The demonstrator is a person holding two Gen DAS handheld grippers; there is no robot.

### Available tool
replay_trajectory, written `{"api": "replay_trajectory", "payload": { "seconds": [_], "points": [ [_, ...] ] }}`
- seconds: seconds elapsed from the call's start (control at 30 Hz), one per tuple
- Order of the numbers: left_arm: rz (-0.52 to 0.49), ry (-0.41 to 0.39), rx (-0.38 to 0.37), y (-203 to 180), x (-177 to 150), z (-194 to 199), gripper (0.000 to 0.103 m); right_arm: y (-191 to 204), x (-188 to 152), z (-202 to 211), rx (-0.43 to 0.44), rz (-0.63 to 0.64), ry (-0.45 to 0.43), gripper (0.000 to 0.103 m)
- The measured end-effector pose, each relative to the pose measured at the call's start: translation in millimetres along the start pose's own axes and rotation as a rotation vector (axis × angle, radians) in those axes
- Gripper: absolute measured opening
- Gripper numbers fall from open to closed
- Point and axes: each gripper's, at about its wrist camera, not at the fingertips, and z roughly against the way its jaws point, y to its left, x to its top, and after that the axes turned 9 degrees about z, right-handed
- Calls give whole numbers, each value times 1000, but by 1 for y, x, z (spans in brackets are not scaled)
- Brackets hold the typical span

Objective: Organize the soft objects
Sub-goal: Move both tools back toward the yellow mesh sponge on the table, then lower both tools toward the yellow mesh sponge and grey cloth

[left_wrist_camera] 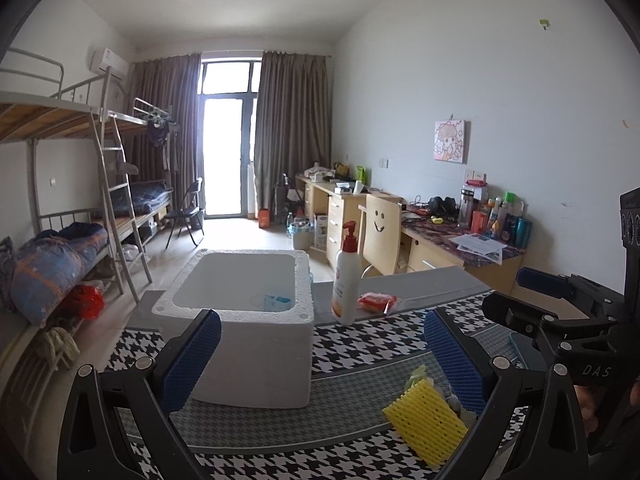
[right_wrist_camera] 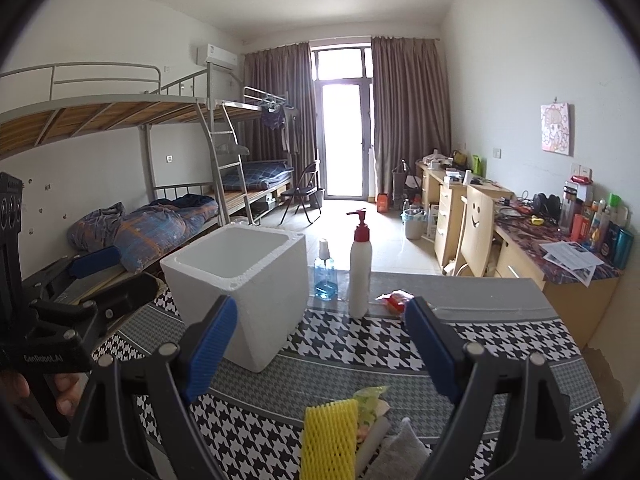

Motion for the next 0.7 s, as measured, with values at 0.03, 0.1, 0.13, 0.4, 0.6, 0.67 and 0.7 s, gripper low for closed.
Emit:
{"api": "replay_trajectory", "payload": {
  "seconds": [0.03, 0.1, 0.13, 0.4, 0.6, 0.67, 0.7],
  "points": [
    [1, -1, -3, -2, -1, 0, 102, 0, -1, 1, -2, -1, 0, 89],
    [5, 2, -9, -3, -3, -1, 102, -2, -4, 2, -4, -6, 3, 89],
    [6, 6, -16, -3, -5, 0, 102, -3, -5, 3, -5, -9, 5, 89],
    [-2, 6, -27, -7, -11, 1, 102, -8, -13, 9, -23, -31, 17, 89],
    [-12, 21, -51, -13, -17, 0, 102, -8, -20, 14, -39, -44, 26, 89],
    [-16, 30, -61, -16, -19, -1, 102, -9, -23, 17, -45, -49, 26, 89],
    [-16, 32, -65, -14, -19, 0, 102, -10, -24, 18, -49, -51, 26, 89]
  ]
}}
